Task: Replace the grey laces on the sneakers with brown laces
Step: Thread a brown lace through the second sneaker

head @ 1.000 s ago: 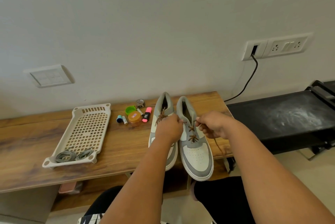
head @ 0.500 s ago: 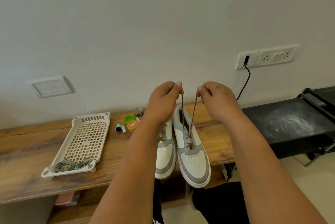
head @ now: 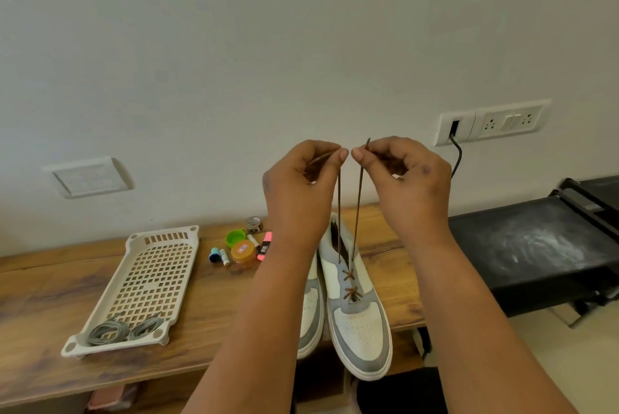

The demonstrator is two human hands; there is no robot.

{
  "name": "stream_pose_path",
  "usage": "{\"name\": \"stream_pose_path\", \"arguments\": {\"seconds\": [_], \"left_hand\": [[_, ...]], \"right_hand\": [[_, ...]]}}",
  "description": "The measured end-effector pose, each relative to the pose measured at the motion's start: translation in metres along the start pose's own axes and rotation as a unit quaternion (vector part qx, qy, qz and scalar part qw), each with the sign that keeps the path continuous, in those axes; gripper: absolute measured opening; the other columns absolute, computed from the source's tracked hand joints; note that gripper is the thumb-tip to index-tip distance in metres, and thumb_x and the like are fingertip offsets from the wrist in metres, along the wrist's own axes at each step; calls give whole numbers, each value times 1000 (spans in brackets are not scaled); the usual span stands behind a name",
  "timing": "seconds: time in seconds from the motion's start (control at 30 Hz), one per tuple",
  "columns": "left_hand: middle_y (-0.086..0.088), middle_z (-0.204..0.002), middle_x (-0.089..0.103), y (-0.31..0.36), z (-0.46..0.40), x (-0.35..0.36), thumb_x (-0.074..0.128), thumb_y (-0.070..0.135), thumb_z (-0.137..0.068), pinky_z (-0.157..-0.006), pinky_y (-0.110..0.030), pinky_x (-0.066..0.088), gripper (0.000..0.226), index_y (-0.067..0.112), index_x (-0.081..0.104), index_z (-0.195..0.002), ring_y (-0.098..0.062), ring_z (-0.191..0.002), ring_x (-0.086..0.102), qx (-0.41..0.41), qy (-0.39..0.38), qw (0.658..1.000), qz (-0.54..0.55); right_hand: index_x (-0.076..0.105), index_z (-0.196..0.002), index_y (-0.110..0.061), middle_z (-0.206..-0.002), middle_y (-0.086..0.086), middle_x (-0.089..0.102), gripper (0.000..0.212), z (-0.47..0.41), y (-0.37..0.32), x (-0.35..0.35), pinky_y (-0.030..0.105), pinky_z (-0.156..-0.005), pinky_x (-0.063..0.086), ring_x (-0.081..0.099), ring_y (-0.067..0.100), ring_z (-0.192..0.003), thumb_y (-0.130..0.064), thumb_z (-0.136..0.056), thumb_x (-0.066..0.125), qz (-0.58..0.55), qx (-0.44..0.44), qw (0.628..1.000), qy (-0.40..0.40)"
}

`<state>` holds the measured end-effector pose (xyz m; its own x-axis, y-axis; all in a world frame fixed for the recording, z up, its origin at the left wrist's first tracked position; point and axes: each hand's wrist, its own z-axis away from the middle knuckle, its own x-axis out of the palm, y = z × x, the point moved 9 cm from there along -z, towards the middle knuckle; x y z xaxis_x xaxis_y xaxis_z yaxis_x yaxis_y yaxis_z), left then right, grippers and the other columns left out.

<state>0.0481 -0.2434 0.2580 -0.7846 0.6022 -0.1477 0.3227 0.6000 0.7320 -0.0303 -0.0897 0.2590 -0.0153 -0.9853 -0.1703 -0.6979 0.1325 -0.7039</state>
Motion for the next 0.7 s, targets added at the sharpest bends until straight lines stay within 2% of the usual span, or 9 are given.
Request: {"name": "stream_pose_path", "arguments": {"seconds": [0.07, 0.17, 0.23, 0.33, 0.47, 0.57, 0.63, 0.7], "left_hand": [[7, -82, 74, -9, 2, 7, 75, 20, -87, -77, -21, 56, 10, 13, 75, -93, -4, -83, 70, -74, 5, 994, 85], [2, -83, 75, -15, 5, 12, 77, 20, -84, -77, -28, 59, 13, 13, 75, -94, -12, -81, 71, -117, 20, 983, 140], [1, -82, 75, -13, 4, 13, 76, 20, -85, -75, -27, 58, 10, 17, 74, -95, -14, -79, 71, -116, 26, 980, 160], [7, -82, 74, -3, 1, 13, 72, 20, -90, -73, -17, 53, 6, 25, 72, -92, -8, -80, 68, -74, 24, 987, 138], [9, -81, 68, 4, -3, 15, 62, 22, -97, -72, -17, 50, 8, 21, 66, -91, -7, -81, 64, -27, -2, 995, 92], [4, -83, 66, -4, -1, 22, 57, 21, -100, -75, -30, 55, 9, 19, 63, -95, -13, -81, 64, -64, -29, 989, 134], [2, -84, 64, -7, 2, 25, 53, 16, -101, -72, -28, 53, 10, 17, 63, -101, -11, -76, 60, -96, -40, 977, 185], [4, -80, 62, -14, 4, 22, 51, 13, -102, -67, -23, 49, 13, 15, 63, -104, -8, -69, 55, -118, -50, 974, 188]], "right_hand": [[74, -96, -19, -87, -11, 69, 10, 1, 1, 3, 10, -72, 49, 64, 2, -84, -25, -88, 72, -21, 8, 1000, 10], [73, -100, -22, -93, -11, 71, 11, 1, 4, 4, 15, -78, 53, 67, 5, -90, -23, -89, 71, -75, 32, 996, 25], [73, -99, -24, -92, -10, 71, 10, -1, 4, 5, 17, -78, 53, 67, 6, -90, -24, -90, 69, -86, 39, 995, 25], [72, -98, -23, -91, -8, 71, 8, -2, 5, 5, 22, -78, 55, 66, 9, -89, -26, -92, 68, -79, 36, 996, 31], [72, -98, -19, -91, -5, 70, 10, -4, 8, 6, 25, -79, 54, 65, 11, -89, -25, -94, 66, -85, 43, 995, 31], [71, -96, -23, -90, -11, 69, 9, -2, 10, 9, 22, -79, 53, 64, 8, -90, -25, -96, 62, -105, 70, 992, 12], [69, -95, -25, -86, -11, 67, 12, -1, 14, 11, 26, -77, 55, 63, 7, -86, -25, -98, 57, -132, 94, 987, -7], [67, -93, -22, -80, -5, 61, 17, 3, 26, 16, 25, -68, 54, 60, 8, -73, -22, -101, 51, -184, 148, 971, -35]]}}
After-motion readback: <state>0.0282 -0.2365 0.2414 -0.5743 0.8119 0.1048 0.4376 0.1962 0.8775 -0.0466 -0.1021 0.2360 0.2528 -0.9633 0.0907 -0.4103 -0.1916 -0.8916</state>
